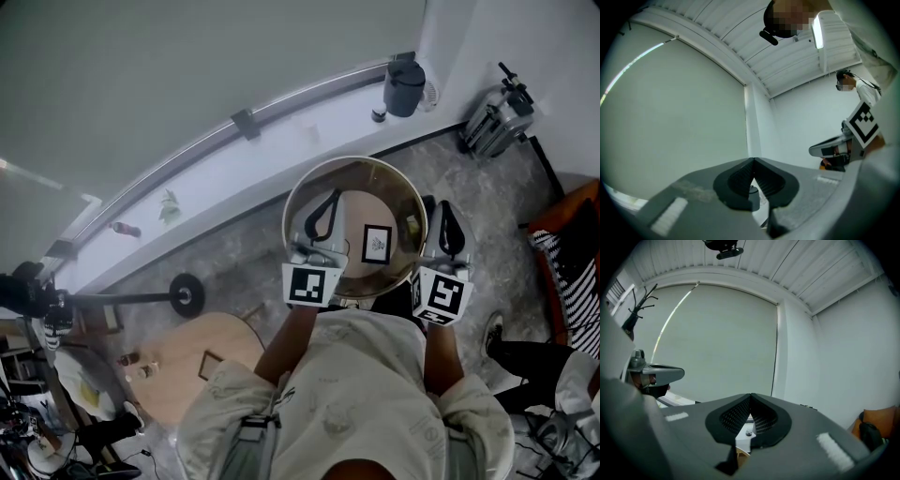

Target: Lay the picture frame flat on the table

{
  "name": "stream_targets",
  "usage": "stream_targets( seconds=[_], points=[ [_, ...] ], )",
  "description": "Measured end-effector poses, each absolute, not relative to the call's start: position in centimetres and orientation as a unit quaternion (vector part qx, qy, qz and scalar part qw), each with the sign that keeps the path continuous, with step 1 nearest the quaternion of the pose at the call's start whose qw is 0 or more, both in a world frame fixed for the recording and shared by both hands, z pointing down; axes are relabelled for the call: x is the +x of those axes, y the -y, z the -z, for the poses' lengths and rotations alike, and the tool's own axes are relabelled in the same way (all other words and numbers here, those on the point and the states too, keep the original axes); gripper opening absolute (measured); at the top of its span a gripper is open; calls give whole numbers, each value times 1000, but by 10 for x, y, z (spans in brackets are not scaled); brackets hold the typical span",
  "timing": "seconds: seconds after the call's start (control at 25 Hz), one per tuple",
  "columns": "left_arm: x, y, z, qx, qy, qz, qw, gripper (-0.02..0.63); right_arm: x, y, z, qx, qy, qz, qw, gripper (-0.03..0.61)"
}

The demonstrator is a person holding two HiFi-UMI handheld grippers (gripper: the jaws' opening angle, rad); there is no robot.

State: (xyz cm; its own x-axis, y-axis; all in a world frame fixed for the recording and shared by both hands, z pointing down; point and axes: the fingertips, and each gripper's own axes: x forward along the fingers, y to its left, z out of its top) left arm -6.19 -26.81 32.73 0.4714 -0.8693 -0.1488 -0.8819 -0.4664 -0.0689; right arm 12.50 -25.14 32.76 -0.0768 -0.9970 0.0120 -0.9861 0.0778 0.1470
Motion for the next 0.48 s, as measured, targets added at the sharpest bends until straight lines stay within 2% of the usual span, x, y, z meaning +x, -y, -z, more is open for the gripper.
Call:
stream_targets(
  seconds=[0.48],
  points=[
    [-62, 270, -328, -855, -511, -52, 70, 3, 127, 255, -334, 681, 728, 46, 63, 2]
  ],
)
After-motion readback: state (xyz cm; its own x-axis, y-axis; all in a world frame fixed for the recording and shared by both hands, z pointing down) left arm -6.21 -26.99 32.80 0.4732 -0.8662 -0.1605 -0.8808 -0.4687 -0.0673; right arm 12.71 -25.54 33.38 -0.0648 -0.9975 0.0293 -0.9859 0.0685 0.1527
